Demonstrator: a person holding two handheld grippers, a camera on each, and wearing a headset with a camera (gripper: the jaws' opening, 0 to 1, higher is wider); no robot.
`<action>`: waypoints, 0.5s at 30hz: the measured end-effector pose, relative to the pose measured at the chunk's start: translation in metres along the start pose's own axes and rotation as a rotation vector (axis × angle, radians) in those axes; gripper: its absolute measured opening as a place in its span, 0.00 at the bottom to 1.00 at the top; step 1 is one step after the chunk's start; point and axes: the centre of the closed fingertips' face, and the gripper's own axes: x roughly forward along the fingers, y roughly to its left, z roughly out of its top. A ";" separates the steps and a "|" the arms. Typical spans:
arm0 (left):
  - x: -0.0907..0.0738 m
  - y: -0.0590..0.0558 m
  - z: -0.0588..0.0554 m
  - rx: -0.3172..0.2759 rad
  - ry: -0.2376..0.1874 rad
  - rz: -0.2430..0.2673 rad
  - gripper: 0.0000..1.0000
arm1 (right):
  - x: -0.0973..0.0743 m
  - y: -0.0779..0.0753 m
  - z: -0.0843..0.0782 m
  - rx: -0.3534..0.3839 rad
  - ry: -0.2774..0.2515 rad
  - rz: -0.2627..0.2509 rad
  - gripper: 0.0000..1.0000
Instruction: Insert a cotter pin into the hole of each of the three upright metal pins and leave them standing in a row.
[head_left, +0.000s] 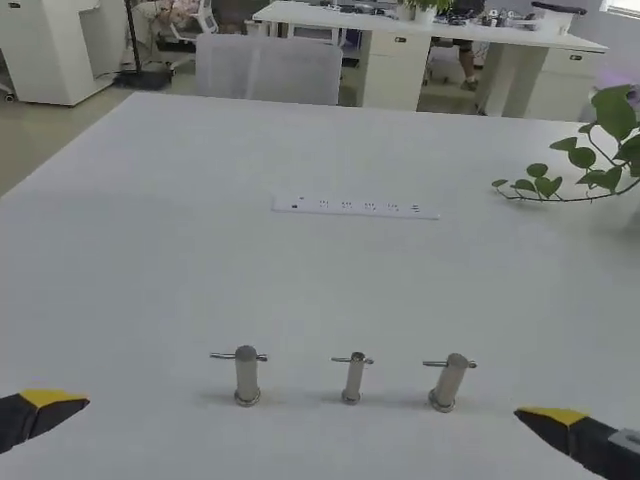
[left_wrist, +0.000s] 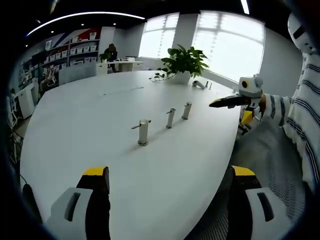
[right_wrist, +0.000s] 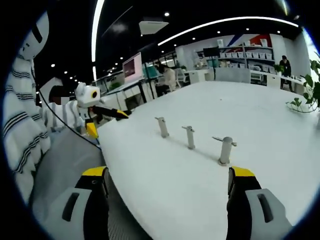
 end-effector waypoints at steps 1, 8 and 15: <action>0.000 0.001 -0.002 -0.001 0.002 0.001 0.99 | -0.002 -0.002 -0.004 0.001 0.015 -0.014 1.00; 0.003 0.003 -0.018 -0.007 0.044 -0.009 0.99 | -0.014 -0.007 -0.020 0.054 0.053 -0.086 1.00; -0.001 0.004 -0.025 -0.024 0.070 -0.014 0.99 | -0.016 -0.008 -0.027 0.091 0.063 -0.109 1.00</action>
